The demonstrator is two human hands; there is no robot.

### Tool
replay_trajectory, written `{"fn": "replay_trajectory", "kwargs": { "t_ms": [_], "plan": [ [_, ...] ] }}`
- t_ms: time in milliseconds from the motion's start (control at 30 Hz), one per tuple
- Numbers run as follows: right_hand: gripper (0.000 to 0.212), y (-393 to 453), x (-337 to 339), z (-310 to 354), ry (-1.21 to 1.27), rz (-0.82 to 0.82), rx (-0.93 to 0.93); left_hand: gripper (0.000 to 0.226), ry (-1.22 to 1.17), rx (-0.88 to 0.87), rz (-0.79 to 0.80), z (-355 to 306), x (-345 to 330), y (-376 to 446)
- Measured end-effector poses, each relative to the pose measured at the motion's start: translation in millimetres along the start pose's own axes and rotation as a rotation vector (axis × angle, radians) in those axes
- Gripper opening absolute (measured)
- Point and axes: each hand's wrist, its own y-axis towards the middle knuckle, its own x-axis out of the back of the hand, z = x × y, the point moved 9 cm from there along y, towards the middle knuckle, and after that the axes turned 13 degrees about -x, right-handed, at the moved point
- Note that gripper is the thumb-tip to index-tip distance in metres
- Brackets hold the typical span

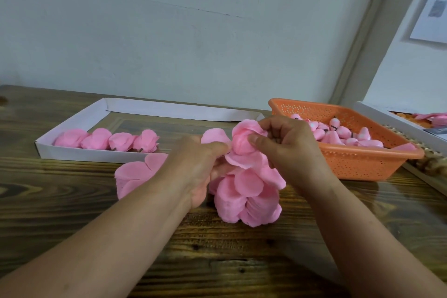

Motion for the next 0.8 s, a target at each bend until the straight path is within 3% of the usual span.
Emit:
{"fn": "replay_trajectory", "kwargs": {
  "t_ms": [167,333,467,567,800],
  "plan": [
    [0.007,2,0,-1,-0.036,-0.072,-0.020,0.004,0.097,-0.049,-0.124,7,10,12],
    [0.022,2,-3,-2,-0.016,-0.081,-0.032,0.014,0.134,-0.142,-0.223,2,19,17],
    [0.020,-1,-5,3,-0.048,-0.063,0.021,0.011,0.148,-0.131,-0.241,-1,19,18],
    [0.031,-3,-11,9,-0.128,-0.004,0.073,0.019,0.176,-0.110,-0.265,-4,20,13],
    [0.011,-7,-16,13,-0.384,0.042,0.122,0.013,0.237,-0.014,-0.084,-2,7,3]
  ]
}}
